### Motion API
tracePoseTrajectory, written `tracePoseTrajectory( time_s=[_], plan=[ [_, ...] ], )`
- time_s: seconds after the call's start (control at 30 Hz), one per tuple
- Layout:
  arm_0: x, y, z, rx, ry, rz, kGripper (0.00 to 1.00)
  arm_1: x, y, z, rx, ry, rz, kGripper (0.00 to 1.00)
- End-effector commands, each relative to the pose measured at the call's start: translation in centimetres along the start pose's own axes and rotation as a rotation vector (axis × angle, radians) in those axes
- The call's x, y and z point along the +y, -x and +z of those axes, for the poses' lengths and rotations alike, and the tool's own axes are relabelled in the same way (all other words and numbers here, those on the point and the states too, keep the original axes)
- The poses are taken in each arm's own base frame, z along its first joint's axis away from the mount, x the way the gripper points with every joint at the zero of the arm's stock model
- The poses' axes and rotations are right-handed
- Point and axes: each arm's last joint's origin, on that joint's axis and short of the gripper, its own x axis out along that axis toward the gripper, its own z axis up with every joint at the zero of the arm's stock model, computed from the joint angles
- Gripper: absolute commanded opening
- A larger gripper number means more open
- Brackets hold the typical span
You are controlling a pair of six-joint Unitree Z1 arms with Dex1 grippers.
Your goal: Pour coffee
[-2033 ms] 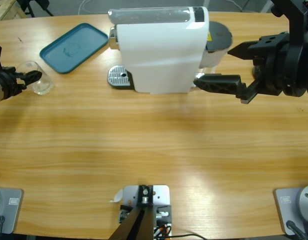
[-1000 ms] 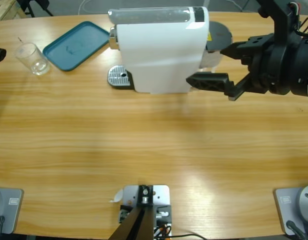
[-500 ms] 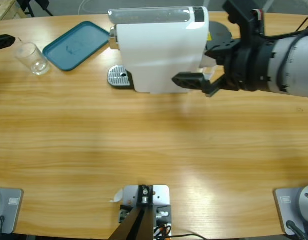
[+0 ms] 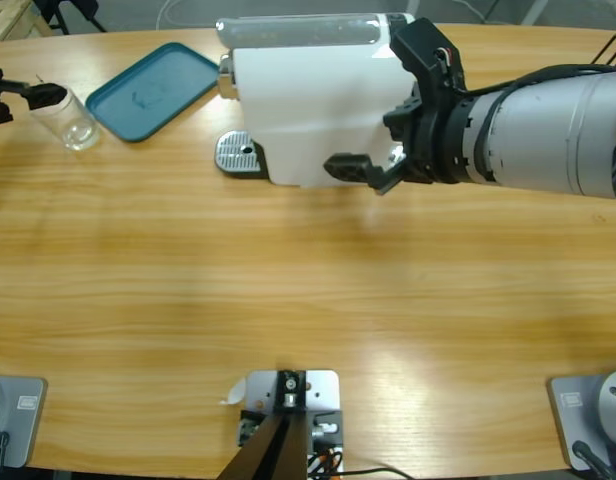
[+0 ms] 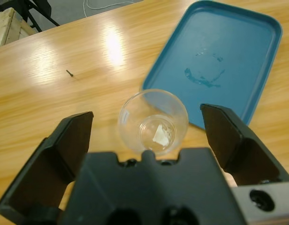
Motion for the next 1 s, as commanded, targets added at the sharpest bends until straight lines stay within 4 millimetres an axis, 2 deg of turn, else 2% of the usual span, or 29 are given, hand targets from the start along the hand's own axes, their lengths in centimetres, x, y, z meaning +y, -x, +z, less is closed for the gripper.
tracePoseTrajectory(
  time_s=[0.03,0.5,0.87,0.9,0.93,0.97,1.0],
  plan=[
    [0.0,-2.3,-1.2,0.033,-0.003,-0.003,0.996,-0.6,-2.5,-0.9,0.063,-0.026,0.0,1.0],
    [-0.2,-2.8,-3.1,0.065,0.004,0.0,0.996,-0.7,-2.8,-1.0,0.064,-0.028,0.002,1.0],
    [-0.4,-4.2,-4.0,0.012,0.019,0.008,0.996,-1.1,-2.3,-1.1,0.076,-0.036,-0.008,1.0],
    [-0.5,-4.2,-4.3,0.013,0.019,0.006,0.984,-1.1,-2.3,-1.0,0.073,-0.037,-0.008,1.0],
    [-0.5,-4.3,-4.5,0.009,0.019,0.006,0.926,-1.1,-2.3,-0.9,0.071,-0.037,-0.008,1.0],
    [-0.6,-4.3,-4.6,0.005,0.019,0.007,0.835,-1.2,-2.3,-0.9,0.07,-0.038,-0.008,1.0],
    [-0.6,-4.2,-4.7,0.002,0.019,0.008,0.69,-1.2,-2.3,-0.8,0.07,-0.04,-0.009,1.0]
  ],
)
